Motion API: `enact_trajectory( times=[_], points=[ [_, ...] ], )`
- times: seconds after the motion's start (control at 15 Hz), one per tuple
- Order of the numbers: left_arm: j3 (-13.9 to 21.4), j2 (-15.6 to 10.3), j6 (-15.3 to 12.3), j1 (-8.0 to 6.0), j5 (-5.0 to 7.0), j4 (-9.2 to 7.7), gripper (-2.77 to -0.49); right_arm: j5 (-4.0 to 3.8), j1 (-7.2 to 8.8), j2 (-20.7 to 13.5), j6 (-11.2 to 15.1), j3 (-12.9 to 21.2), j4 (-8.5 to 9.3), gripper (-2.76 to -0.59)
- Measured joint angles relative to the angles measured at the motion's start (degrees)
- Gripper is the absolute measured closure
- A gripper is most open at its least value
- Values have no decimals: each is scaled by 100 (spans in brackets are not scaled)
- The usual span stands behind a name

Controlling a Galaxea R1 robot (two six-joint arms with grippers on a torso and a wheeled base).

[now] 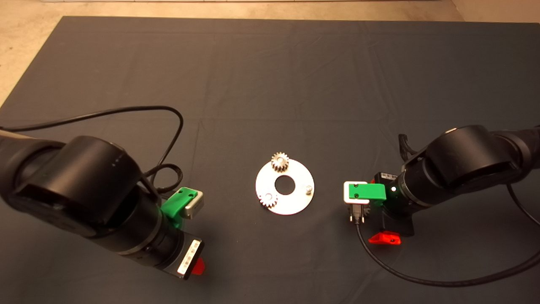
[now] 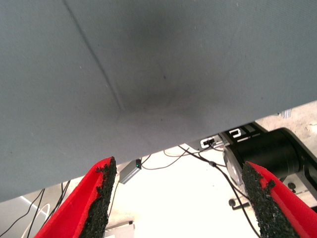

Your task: Install three planetary gears onto the carrier pins

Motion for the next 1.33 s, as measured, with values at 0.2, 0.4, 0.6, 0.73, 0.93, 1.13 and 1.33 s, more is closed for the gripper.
enact_trajectory(
  times=[0.2, 0.4, 0.6, 0.73, 0.93, 1.13, 1.33],
  points=[
    [29, 1, 0, 0, -2, -16, -176, -2, -68, 0, -106, -104, -234, -275],
    [52, 1, 0, 0, -2, -36, -176, 2, -154, 0, -187, -138, -414, -275],
    [52, 1, 0, 0, -2, -41, -176, 0, -181, 2, -233, -157, -496, -273],
    [52, 1, 0, 0, -2, -60, -176, 0, -182, 8, -248, -168, -529, -269],
    [55, 1, 0, 0, -2, -66, -176, 2, -226, 20, -267, -179, -568, -254],
    [55, 0, 0, 0, -2, -69, -176, -2, -239, 30, -269, -179, -631, -240],
    [92, 1, 1, 0, -2, -81, -176, 2, -294, 67, -269, -182, -667, -226]
  ],
)
